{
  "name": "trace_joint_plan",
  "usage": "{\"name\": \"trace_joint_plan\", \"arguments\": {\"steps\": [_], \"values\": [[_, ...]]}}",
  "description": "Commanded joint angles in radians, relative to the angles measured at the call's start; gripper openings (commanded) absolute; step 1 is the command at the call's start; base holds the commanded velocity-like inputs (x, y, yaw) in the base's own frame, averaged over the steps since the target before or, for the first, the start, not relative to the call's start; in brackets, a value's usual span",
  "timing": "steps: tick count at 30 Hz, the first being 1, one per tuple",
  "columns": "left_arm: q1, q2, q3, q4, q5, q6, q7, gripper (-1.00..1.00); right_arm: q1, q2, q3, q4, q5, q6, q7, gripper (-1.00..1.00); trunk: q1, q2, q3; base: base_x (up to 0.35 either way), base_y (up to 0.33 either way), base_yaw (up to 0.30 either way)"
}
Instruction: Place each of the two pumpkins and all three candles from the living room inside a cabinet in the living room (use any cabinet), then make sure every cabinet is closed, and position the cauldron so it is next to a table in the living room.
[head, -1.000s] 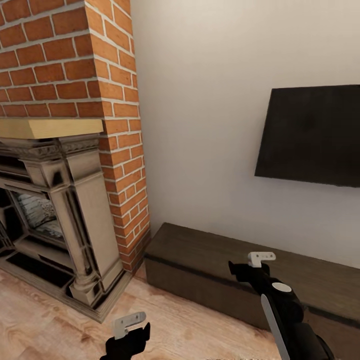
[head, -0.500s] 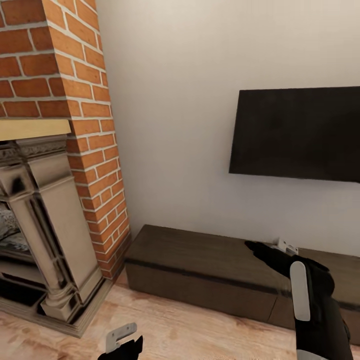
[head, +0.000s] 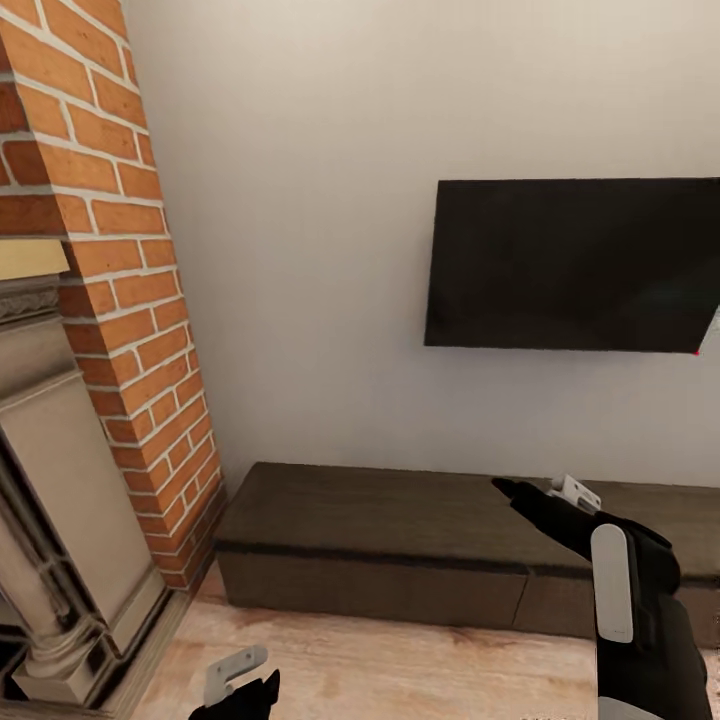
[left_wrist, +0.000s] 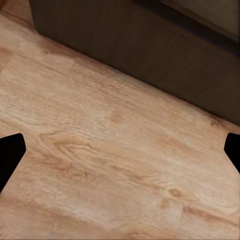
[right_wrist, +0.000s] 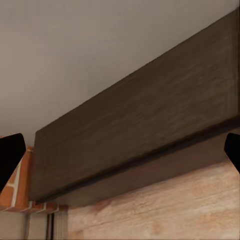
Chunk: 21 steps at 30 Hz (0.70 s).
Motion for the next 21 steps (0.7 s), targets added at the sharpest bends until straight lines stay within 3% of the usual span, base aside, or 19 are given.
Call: {"name": "trace_joint_plan", "arguments": {"steps": [1,9,15,18,21], "values": [[0.0,0.001,-0.001,-0.002,0.01,0.002,0.009,1.0,-0.001,0.001,-0.002,-0.001,-0.003,0.005,-0.001,1.0,0.0,-0.001,-0.001,0.144,0.238,-0.294],[0.006,0.0,-0.002,-0.019,0.02,0.049,0.019,1.0,-0.001,0.002,-0.018,-0.001,-0.009,0.006,-0.001,1.0,0.0,-0.001,-0.001,0.058,0.096,-0.294],[0.049,0.01,-0.001,-0.016,0.063,0.09,0.044,1.0,0.0,0.002,-0.065,-0.001,-0.027,0.007,-0.001,1.0,0.0,-0.001,-0.001,0.008,0.014,-0.293],[0.069,0.018,-0.001,-0.016,0.099,0.094,0.051,1.0,-0.001,0.002,-0.082,-0.001,-0.071,0.006,0.0,1.0,0.0,-0.001,-0.001,0.003,0.004,-0.202],[0.08,0.023,0.002,-0.021,0.123,0.095,0.06,1.0,0.001,0.002,-0.092,-0.001,-0.142,0.005,0.001,1.0,0.004,-0.008,-0.004,0.001,0.002,-0.097]]}}
